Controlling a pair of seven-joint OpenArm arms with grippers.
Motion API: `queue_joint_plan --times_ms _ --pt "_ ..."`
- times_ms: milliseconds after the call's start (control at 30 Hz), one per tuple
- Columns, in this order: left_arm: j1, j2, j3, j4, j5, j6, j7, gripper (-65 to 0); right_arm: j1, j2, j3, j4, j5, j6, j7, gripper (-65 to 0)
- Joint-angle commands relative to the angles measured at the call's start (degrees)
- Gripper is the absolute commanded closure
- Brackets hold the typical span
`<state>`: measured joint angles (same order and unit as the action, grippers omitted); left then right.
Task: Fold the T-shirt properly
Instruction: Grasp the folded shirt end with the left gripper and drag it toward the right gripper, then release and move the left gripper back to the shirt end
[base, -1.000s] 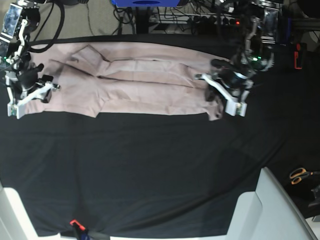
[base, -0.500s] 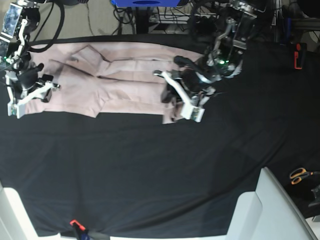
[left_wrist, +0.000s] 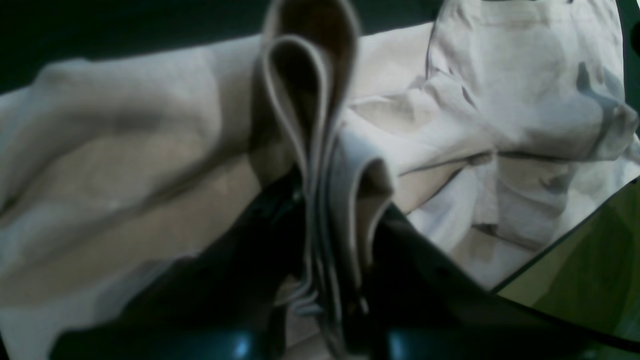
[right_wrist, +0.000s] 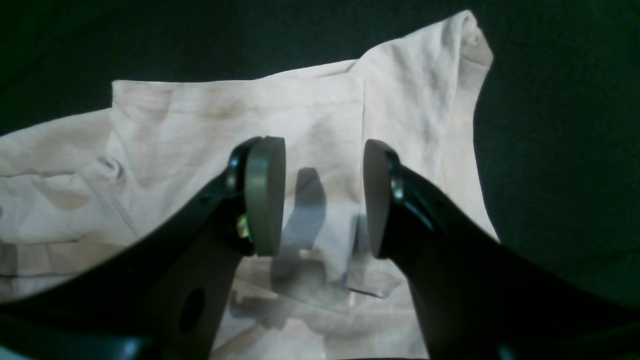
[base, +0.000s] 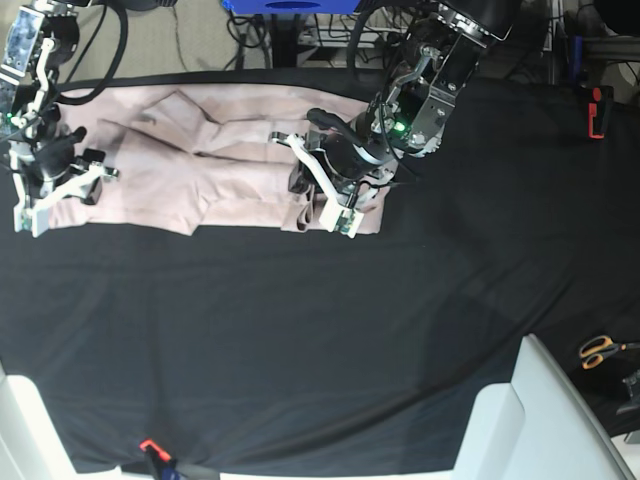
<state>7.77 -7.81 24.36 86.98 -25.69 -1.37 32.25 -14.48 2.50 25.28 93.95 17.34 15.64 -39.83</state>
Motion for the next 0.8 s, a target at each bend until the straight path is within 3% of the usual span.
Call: queue_joint_plan --times_ms 0,200,467,767 --pt "0.4 -0.1 -0.5 2.5 -0.7 0.3 -1.2 0.0 0.3 0.5 0.3 0.9 0.4 0.2 1.0 -23.6" --pt "3.7 -4.1 -2.1 11.5 -0.7 2.0 -1.2 0.0 0.3 0.5 0.3 0.8 0.4 0.2 1.0 -23.6" --pt "11.5 -8.7 -14.6 16.4 -0.7 2.0 -1.1 0.0 0.4 0.6 0.0 0.8 0.4 0.2 1.0 -23.6" --pt "17.9 -10.3 -23.3 20.1 -0.6 1.9 -1.1 0.0 0.3 0.1 -0.1 0.9 0.4 0.2 0.9 -23.6"
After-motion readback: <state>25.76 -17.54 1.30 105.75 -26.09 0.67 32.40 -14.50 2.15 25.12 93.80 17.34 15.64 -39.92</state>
